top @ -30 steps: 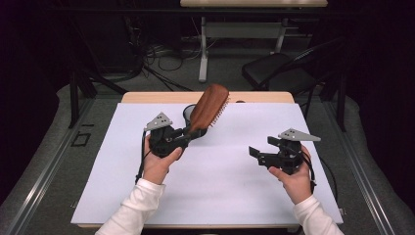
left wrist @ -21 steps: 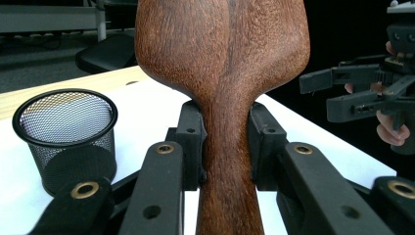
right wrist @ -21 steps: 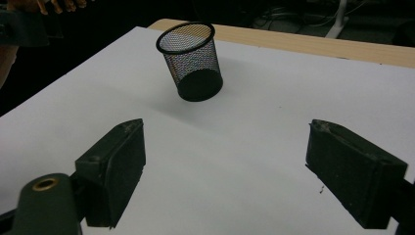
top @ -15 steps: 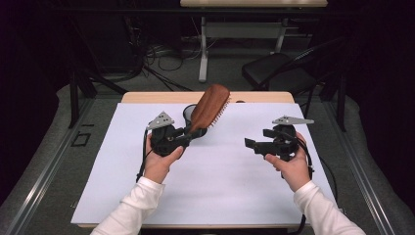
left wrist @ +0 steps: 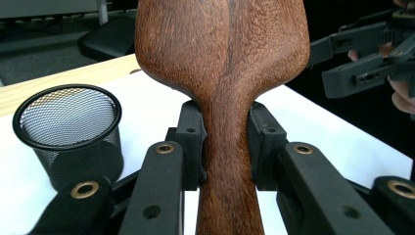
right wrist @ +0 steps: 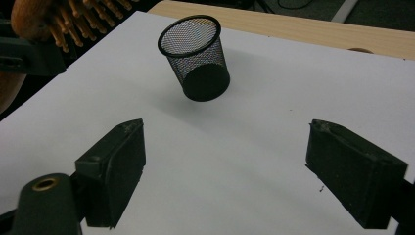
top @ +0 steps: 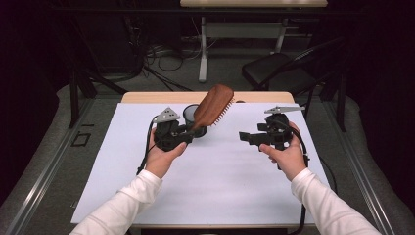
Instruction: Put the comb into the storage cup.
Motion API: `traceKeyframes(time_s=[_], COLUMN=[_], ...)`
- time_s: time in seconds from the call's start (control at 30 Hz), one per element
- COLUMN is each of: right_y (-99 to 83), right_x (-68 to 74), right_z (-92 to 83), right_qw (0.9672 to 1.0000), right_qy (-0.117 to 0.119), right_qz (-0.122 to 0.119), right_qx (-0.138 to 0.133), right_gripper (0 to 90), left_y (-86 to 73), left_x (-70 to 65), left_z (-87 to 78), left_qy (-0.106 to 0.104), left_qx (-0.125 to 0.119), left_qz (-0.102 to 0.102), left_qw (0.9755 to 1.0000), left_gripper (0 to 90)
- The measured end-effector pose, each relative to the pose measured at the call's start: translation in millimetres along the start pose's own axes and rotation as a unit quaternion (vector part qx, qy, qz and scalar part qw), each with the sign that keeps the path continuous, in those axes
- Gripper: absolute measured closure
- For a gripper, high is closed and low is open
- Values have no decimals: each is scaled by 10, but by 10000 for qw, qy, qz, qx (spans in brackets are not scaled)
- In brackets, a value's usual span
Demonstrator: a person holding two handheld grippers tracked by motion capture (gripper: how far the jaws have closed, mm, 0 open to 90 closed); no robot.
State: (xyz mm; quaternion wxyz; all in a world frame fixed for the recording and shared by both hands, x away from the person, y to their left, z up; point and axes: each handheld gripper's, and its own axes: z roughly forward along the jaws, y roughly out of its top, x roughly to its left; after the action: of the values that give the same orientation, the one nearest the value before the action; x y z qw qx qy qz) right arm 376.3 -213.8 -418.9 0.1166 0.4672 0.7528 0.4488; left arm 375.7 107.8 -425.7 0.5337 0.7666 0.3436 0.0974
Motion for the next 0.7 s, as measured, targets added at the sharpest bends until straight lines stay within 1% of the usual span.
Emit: traceKeyframes(time_s=[0.03, 0.07, 0.3, 0.43, 0.47, 0.7], right_y=[12, 28, 151, 224, 237, 367], right_x=[-10, -18, -68, -60, -54, -23], right_z=[4, 4, 12, 16, 16, 76], right_qw=[10000, 10000, 9994, 9993, 9991, 9986], right_qy=[7, 2, 18, 54, 66, 60], right_qz=[16, 81, 326, 360, 400, 447], right_qx=[4, 21, 70, 117, 141, 290], right_gripper=[147, 147, 147, 147, 147, 146], left_y=[10, 23, 65, 77, 80, 102], left_x=[9, 20, 80, 117, 125, 141], left_z=[1, 1, -5, -3, 0, 18], left_qy=[-13, -29, 17, 69, 82, 174], left_qx=[8, 12, -10, 2, 8, 65], left_qz=[-24, -65, -243, -314, -347, -316], left_qw=[10000, 10000, 9997, 9995, 9994, 9993], left_gripper=[714, 714, 714, 714, 714, 714])
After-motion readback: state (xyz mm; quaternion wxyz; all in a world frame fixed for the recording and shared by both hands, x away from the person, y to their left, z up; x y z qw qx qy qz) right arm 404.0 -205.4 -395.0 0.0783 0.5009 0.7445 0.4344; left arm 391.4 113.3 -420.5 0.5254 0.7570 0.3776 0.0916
